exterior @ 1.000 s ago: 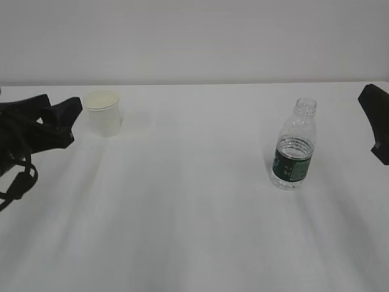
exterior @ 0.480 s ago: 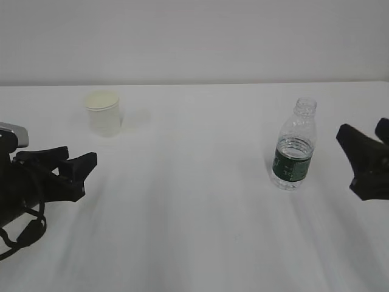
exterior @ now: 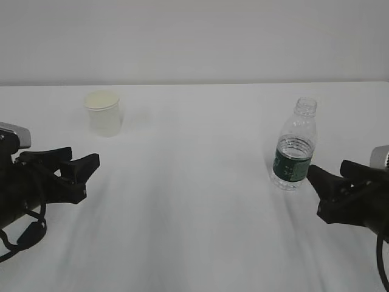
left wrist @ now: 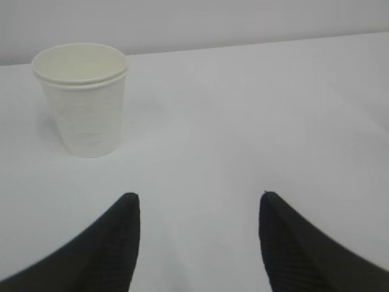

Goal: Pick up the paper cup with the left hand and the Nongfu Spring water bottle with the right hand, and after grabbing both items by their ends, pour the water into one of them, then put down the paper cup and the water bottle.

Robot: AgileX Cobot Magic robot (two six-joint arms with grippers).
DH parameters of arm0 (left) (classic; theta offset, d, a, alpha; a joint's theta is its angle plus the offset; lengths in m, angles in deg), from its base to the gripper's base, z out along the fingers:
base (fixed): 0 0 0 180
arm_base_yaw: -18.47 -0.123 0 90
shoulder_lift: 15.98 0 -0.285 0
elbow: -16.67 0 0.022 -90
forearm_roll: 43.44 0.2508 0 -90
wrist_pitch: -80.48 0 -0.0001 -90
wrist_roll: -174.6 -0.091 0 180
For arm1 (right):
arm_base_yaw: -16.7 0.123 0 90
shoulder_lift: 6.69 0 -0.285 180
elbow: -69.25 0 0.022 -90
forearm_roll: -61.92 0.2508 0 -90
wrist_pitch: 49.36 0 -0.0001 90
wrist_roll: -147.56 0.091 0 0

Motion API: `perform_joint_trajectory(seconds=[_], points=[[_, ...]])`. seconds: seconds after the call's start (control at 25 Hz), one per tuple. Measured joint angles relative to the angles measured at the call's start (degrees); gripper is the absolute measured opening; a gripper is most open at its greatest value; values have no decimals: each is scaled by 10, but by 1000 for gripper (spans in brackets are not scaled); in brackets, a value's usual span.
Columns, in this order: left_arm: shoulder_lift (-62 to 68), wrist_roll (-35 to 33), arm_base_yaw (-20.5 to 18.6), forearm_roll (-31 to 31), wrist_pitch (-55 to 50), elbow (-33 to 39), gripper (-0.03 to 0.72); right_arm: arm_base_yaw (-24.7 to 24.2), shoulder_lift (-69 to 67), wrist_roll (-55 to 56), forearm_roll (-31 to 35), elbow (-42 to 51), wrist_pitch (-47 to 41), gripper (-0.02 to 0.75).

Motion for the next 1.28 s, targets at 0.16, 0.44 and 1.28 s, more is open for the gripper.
perform_joint_trajectory(seconds=[0.16,0.44,1.28], points=[[0,0,0,2,0,0,441,0,-24,-14,13,-3,3,486],[0,0,0,4,0,0,435,0,-53,-37,22,-22,5,636],[0,0,0,9,1,0,429,0,-186,-31,22,-141,7,671]])
